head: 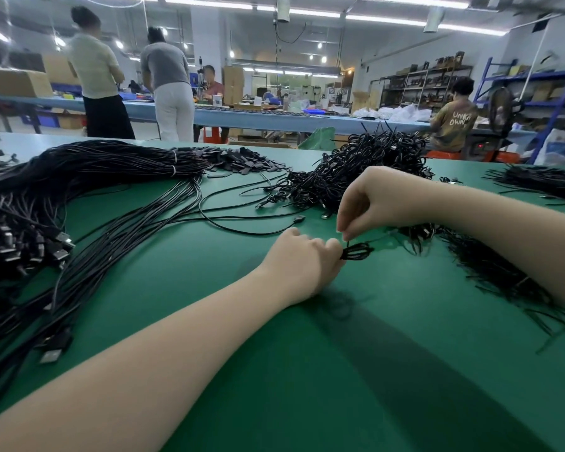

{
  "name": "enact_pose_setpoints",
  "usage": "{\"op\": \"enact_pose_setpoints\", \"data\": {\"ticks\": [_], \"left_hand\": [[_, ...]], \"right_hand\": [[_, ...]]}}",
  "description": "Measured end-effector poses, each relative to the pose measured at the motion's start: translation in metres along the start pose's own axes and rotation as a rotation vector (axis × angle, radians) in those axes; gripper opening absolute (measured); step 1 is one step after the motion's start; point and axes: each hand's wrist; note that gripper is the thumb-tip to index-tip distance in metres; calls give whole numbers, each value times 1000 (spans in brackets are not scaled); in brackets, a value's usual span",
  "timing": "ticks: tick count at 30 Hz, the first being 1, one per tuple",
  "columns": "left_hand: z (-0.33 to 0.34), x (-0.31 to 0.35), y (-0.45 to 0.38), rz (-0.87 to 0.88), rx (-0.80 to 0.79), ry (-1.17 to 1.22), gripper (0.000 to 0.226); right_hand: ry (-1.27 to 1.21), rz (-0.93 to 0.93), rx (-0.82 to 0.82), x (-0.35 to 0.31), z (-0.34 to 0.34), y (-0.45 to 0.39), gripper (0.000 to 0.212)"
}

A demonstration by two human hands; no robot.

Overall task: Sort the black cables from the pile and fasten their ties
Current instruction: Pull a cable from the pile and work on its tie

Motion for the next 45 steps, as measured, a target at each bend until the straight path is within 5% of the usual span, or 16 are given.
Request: {"op": "enact_pose_setpoints", "data": {"ticks": [4, 7, 12, 16, 22, 26, 29, 35, 45], "left_hand": [[-9, 2, 9, 233, 265, 100, 33], [-15, 3, 11, 144, 312, 484, 27], [-6, 0, 5, -351, 284, 986, 29], [3, -8, -3, -583, 177, 1109, 33], [13, -13, -9, -612, 101, 1280, 14], [17, -17, -11, -610, 163, 1396, 14], [19, -17, -11, -598, 192, 1423, 16], [20, -17, -11, -558, 161, 1491, 17], [15, -12, -6, -515, 156, 1228, 12]], "right_hand": [[-499, 162, -220, 21, -2, -2, 21], [-1054, 249, -228, 31, 14, 0, 23], [-1552, 365, 263, 11, 65, -12, 25], [-1681, 378, 566, -5, 101, -23, 29], [-1653, 337, 706, -2, 111, -23, 25], [-1576, 321, 586, -2, 110, -24, 10], [-1473, 292, 483, -2, 110, -25, 19], [-1429, 309, 572, -5, 111, -22, 9], [-467, 250, 842, -8, 109, -15, 13]]}}
Point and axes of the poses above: each hand's wrist, its own y-axis away from the middle knuckle, its own z-axis out of the palm, x = y × z, and after that the axes turned 3 degrees about -x, right-handed
